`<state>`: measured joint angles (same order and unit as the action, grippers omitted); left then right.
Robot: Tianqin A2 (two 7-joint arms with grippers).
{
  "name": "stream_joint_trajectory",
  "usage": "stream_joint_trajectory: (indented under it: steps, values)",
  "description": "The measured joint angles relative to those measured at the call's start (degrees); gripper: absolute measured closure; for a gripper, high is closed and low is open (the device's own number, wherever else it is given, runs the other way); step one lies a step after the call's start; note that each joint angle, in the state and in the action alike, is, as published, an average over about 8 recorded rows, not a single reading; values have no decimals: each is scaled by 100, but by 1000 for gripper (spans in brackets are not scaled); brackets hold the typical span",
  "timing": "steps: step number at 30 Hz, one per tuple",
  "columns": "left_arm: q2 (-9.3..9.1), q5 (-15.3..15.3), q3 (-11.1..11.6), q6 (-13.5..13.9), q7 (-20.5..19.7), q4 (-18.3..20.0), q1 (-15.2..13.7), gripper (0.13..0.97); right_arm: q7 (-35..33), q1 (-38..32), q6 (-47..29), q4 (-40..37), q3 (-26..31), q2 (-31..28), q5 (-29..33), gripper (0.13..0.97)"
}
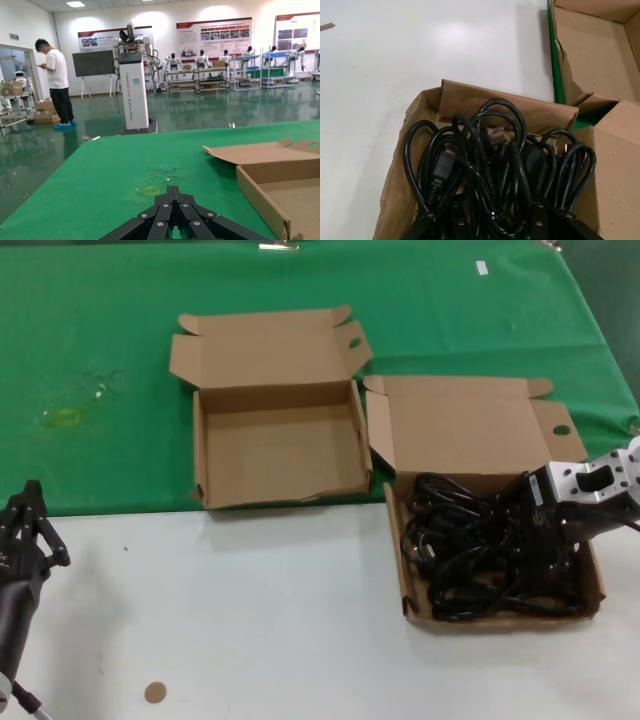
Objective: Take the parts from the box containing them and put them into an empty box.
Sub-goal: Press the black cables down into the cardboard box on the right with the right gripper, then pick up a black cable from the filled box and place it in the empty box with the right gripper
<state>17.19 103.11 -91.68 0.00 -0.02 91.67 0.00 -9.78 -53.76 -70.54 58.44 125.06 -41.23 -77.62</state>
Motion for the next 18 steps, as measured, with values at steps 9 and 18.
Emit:
stream_joint_trajectory:
  steps: [9,18]
  values:
    - [0,0,0,0,0,0,0,953,203,-128,-304,224,-51,-100,94,764]
    - [0,0,0,0,0,0,0,953,557,-529,-765,526,-115,-183,145,851]
